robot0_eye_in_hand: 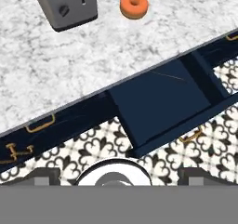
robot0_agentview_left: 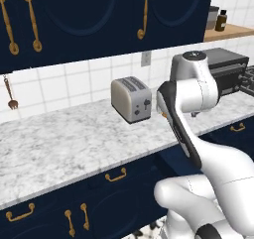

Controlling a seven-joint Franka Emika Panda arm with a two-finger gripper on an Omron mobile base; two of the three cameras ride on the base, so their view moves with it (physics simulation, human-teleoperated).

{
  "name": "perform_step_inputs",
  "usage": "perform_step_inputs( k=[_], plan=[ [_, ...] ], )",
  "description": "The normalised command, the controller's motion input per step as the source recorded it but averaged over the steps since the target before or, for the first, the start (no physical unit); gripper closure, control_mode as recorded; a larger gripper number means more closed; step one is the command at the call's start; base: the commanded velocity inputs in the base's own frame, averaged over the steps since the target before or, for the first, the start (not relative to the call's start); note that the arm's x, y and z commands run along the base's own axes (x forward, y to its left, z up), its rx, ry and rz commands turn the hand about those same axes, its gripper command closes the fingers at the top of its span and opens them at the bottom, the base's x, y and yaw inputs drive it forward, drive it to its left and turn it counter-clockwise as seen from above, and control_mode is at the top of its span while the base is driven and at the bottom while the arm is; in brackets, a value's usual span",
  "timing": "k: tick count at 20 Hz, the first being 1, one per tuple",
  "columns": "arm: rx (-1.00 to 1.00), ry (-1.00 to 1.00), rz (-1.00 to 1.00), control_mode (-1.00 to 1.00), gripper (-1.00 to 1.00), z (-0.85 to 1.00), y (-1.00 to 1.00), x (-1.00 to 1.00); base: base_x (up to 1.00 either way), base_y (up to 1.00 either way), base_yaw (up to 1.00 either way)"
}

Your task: Pick the ladle from the drawer and place it on the counter.

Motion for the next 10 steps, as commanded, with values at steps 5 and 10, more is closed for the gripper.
perform_step_inputs(
  k=[5,10],
  plan=[
    [0.11,0.11,-0.50,-1.00,-1.00,-0.35,-1.00,-0.03,0.00,0.00,0.00],
    [0.13,0.14,-0.49,-1.00,-1.00,-0.55,-1.00,0.00,0.00,0.00,0.00]
  ],
)
